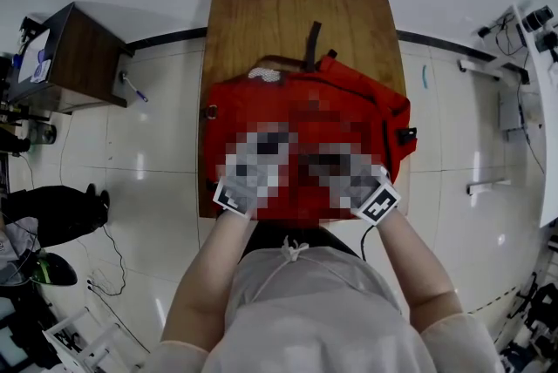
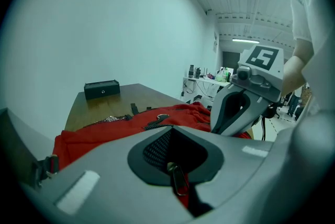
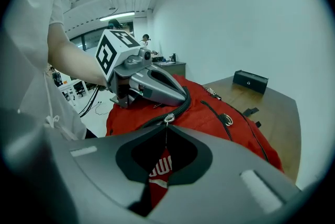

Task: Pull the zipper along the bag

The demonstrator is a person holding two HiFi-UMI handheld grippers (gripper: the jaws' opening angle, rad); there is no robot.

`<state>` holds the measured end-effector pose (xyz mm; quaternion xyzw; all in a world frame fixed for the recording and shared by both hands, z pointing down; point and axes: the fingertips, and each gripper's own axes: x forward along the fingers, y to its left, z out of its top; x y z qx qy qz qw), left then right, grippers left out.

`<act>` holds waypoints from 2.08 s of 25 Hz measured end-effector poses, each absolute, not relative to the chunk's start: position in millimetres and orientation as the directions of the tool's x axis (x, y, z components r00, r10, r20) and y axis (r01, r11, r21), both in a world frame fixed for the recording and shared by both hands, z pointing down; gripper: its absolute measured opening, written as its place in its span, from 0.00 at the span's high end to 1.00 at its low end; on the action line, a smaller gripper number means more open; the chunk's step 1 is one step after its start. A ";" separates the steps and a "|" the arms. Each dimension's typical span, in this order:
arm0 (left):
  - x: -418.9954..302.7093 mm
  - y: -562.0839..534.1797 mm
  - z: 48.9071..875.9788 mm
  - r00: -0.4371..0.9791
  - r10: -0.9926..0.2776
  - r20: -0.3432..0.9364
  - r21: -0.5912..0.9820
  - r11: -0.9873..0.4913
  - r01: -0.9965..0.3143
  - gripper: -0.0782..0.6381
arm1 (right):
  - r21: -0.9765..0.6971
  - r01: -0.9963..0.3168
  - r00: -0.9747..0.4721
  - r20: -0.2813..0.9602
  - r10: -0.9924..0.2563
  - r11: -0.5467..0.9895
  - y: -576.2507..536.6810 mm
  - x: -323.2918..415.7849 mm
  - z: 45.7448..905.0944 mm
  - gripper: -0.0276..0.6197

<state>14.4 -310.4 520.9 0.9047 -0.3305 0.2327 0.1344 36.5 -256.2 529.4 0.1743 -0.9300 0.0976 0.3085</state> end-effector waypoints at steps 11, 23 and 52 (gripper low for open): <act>13.3 -308.3 523.5 0.686 -0.524 0.505 0.084 -0.761 -0.643 0.88 | -0.118 -0.371 -0.746 0.629 -0.220 0.921 -217.7 33.9 543.8 0.94; 14.2 -309.1 524.0 0.683 -0.540 0.492 0.083 -0.752 -0.654 0.88 | -0.171 -0.294 -0.737 0.667 -0.109 0.940 -186.2 29.5 553.6 0.94; 11.4 -305.8 523.4 0.697 -0.542 0.469 0.103 -0.750 -0.653 0.88 | -0.305 -0.217 -0.729 0.683 0.054 0.927 -111.0 -24.2 577.2 0.94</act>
